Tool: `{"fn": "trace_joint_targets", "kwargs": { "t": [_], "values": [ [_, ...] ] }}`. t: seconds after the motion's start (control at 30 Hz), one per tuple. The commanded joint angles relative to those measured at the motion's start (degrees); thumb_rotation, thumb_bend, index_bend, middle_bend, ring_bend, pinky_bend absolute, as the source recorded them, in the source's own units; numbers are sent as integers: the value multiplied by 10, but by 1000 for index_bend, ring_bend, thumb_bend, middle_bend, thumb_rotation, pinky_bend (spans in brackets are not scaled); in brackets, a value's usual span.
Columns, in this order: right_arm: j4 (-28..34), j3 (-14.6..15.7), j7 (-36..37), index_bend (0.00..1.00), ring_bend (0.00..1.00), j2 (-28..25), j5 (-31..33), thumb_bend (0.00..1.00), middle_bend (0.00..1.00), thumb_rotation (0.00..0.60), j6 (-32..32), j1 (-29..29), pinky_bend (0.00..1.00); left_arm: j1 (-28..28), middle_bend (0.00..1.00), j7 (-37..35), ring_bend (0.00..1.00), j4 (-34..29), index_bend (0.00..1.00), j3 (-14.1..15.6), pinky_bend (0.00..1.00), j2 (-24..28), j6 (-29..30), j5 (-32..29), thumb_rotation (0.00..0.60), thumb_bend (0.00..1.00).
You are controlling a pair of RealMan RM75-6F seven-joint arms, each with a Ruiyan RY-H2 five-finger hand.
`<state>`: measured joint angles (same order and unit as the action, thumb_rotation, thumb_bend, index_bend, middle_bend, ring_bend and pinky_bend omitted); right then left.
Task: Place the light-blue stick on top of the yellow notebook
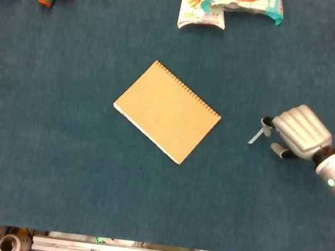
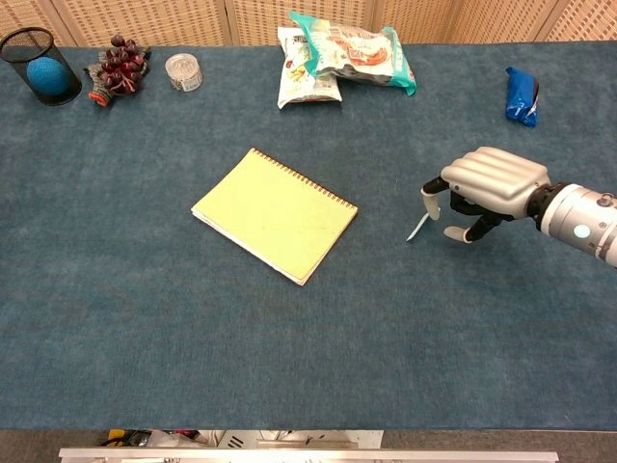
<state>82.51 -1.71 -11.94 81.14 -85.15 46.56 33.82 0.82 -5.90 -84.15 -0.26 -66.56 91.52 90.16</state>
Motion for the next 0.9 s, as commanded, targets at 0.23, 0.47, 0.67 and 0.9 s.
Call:
{"fn": "trace_joint_targets", "kwargs": {
  "t": [0.23, 0.47, 0.67, 0.9],
  "values": [
    [-15, 1, -12, 511, 1000, 21, 10, 270, 1000, 600, -6, 15, 1000, -1, 178, -8, 172, 8, 165, -2, 166, -2, -2, -4, 600, 274],
    [-30, 3, -17, 511, 1000, 36, 22, 271, 1000, 600, -13, 25, 1000, -2, 177, -13, 172, 12, 165, -3, 165, -1, -5, -9, 600, 274],
    [-41, 5, -20, 520, 1000, 46, 29, 315, 1000, 600, -19, 32, 1000, -4, 178, -16, 172, 16, 165, -4, 166, -1, -5, -13, 600, 274],
    [-51, 6, -23, 546, 1000, 57, 37, 371, 1000, 600, -23, 40, 1000, -5, 178, -20, 172, 19, 165, -5, 166, -1, -4, -15, 600, 274]
  ]
}}
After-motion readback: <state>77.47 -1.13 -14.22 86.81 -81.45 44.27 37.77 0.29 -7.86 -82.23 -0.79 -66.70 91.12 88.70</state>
